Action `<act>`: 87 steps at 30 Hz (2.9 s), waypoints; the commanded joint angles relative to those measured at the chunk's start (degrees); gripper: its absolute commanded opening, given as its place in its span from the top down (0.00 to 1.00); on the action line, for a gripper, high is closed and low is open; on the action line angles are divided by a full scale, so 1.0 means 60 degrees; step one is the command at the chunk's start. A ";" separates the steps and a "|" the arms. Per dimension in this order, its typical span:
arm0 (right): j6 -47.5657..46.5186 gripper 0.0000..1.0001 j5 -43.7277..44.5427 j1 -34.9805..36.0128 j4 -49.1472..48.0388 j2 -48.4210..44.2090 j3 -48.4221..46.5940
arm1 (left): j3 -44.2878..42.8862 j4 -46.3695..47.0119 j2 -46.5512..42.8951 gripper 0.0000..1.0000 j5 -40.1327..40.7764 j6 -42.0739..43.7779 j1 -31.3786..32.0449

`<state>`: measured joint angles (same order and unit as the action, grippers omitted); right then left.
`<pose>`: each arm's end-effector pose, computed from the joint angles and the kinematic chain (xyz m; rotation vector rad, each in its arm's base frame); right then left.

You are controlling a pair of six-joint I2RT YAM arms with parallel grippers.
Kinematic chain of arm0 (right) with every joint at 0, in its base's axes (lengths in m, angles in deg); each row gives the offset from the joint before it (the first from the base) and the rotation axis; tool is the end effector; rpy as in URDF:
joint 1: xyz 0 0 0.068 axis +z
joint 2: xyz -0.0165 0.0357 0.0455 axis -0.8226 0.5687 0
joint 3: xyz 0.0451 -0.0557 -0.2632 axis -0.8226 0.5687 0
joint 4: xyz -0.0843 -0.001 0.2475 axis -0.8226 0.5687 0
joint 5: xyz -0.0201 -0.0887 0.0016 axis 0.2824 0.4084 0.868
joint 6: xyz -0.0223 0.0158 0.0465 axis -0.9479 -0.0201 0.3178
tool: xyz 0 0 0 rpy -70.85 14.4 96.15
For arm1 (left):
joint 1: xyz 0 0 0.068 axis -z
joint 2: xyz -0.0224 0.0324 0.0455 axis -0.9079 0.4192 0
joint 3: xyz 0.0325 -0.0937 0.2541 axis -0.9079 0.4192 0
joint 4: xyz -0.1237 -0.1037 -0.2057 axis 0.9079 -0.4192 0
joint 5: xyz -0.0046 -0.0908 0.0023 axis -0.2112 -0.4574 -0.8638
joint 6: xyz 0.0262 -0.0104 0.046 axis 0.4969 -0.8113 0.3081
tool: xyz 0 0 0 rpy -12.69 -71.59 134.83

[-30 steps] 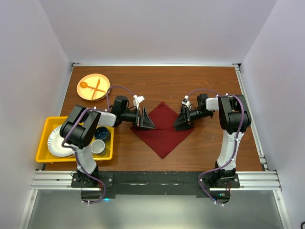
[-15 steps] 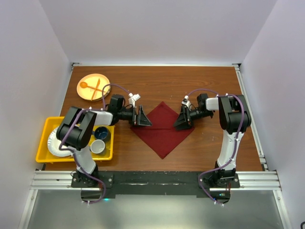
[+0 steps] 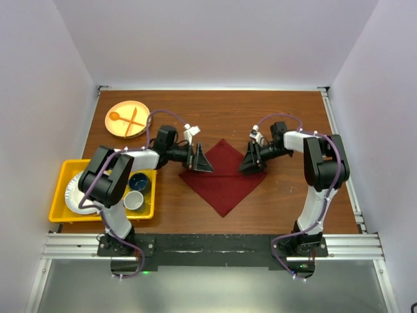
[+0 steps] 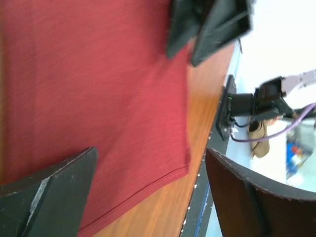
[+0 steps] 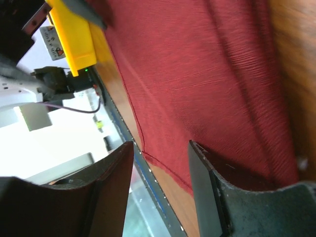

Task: Fold the napkin into a case and place the utensils inside
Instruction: Fold the top corner of the square-folded napkin into a folded napkin.

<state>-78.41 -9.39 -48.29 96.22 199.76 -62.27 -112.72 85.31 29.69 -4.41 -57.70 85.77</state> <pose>0.3352 0.0724 0.1134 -0.1827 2.7078 1.5610 0.3079 -0.1471 0.1372 0.3906 2.3494 -1.5664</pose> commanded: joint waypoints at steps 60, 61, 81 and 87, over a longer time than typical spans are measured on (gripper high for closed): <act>-0.1025 0.66 0.1844 -0.0164 0.1000 -0.1799 -0.1452 | -0.3006 -0.4827 -0.0530 0.59 0.2770 0.6695 0.0866; -0.0880 0.66 0.2049 -0.0150 0.0824 -0.1740 -0.1628 | -0.3181 -0.4798 -0.0442 0.63 0.2772 0.6841 0.0866; -0.1727 0.68 0.3985 0.0964 -0.0115 -0.0582 -0.1220 | -0.5614 -0.5194 0.1902 0.63 0.3065 0.7370 0.0910; -0.1319 0.70 0.3561 0.1271 -0.0174 -0.1167 -0.0224 | -0.6199 -0.4813 0.2444 0.52 0.2406 0.7297 0.0968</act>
<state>-86.84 13.12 -41.91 95.28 195.87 -66.69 -146.14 53.88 42.87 13.56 -14.84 91.19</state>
